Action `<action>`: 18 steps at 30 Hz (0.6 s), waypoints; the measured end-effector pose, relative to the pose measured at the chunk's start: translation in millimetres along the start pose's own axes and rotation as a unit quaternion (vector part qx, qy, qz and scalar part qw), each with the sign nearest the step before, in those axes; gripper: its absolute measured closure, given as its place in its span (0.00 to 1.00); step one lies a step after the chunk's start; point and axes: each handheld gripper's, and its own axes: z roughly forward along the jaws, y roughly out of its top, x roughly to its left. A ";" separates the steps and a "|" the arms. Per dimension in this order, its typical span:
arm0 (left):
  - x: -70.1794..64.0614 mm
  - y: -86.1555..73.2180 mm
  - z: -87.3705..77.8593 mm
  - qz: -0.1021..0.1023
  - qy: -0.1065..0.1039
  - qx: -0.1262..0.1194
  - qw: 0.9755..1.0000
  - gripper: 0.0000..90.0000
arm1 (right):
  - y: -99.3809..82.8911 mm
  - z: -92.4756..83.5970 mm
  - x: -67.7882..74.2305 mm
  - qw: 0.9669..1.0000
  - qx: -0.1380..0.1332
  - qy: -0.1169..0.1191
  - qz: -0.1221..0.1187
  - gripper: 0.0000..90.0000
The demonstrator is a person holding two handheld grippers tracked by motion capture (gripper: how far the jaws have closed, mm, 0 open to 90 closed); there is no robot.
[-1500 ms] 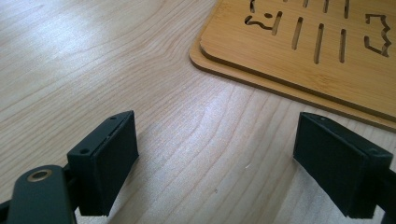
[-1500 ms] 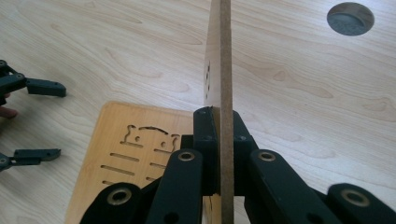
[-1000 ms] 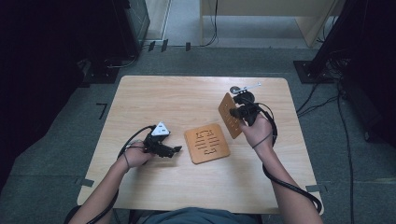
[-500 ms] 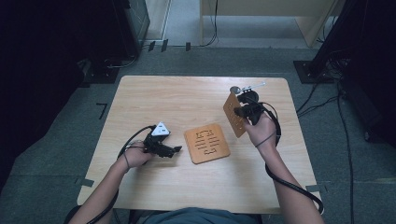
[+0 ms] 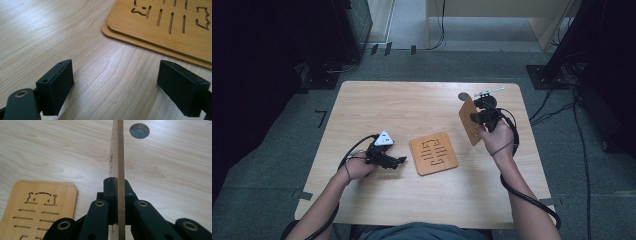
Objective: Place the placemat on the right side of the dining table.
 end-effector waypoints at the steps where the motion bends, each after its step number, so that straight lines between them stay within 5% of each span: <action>1: -0.2 0.0 0.1 0.000 0.000 0.000 1.000 0.14 | 0.0 -0.2 -0.9 1.000 0.000 -0.001 0.002 0.97; 18: -0.4 0.1 0.1 0.001 0.001 0.001 1.000 0.14 | -0.7 -2.7 -21.5 1.000 -0.003 -0.013 0.028 0.97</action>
